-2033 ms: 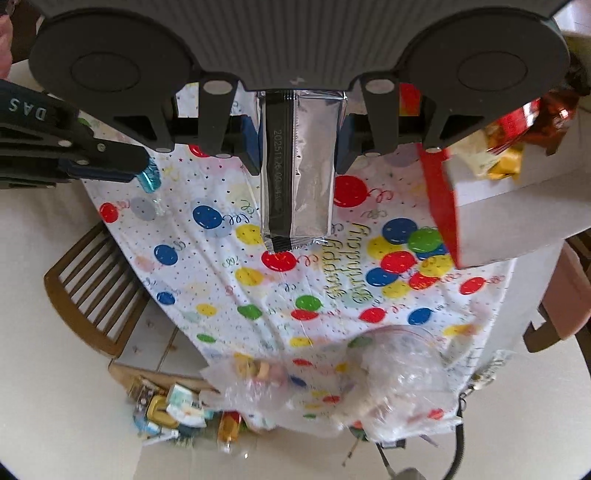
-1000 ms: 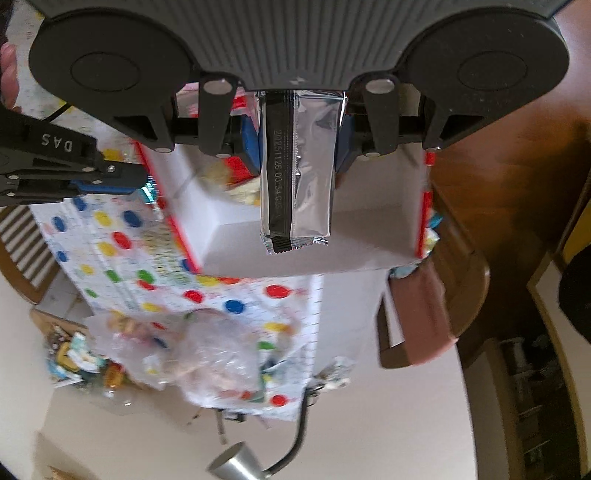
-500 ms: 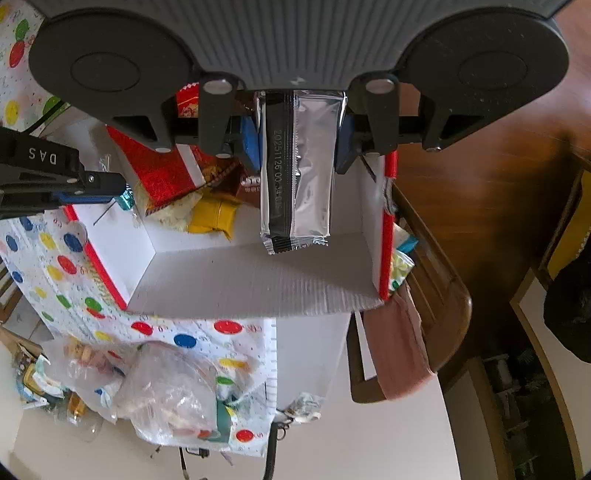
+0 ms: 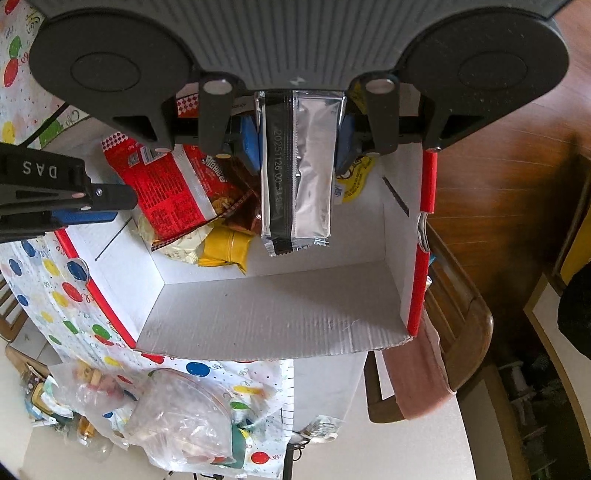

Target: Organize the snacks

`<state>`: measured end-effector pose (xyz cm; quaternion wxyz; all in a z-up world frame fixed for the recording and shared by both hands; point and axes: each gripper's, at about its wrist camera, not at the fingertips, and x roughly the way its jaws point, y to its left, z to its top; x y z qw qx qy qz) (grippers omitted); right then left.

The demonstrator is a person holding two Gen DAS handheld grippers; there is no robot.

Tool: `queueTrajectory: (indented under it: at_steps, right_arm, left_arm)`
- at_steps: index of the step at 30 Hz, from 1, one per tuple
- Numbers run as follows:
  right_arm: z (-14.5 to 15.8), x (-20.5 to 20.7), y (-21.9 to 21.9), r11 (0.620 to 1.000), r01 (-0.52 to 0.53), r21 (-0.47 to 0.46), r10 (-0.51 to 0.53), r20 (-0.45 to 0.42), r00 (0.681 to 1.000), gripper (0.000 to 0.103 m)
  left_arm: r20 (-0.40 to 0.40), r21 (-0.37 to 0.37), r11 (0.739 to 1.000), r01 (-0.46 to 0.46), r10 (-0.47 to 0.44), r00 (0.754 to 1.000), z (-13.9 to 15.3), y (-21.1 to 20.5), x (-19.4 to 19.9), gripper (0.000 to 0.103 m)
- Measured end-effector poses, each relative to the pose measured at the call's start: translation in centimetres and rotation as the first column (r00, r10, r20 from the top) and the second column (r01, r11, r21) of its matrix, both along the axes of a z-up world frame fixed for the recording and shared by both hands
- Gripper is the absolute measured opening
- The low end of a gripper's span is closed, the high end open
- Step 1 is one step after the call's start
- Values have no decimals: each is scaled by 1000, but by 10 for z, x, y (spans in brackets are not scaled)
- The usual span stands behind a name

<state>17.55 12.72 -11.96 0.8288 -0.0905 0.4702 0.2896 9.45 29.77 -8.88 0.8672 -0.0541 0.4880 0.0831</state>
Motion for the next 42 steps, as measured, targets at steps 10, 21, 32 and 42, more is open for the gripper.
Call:
queueTrajectory:
  at_steps: [10,21,32,42]
  right_arm:
    - [8,-14,-8,999,-1,36,1,15,1000,34]
    - [44,-41,-30,990,14,138,-26,87,996,63]
    - [81,-70,-57,973,26,230,-65,168,984,89]
    - [100,-97,-75,965,26,261,-94,250,964,102]
  left_arm:
    - [42,-14,1000,-14,14,999,4,-5,-11,58]
    - [146,-40,999,-15,21,989,37,-12,-33,72]
    - [257,-33,999,-16,24,966,76,-20,-61,79]
    - [357,-43,999,-14,28,934,99,-31,-89,100]
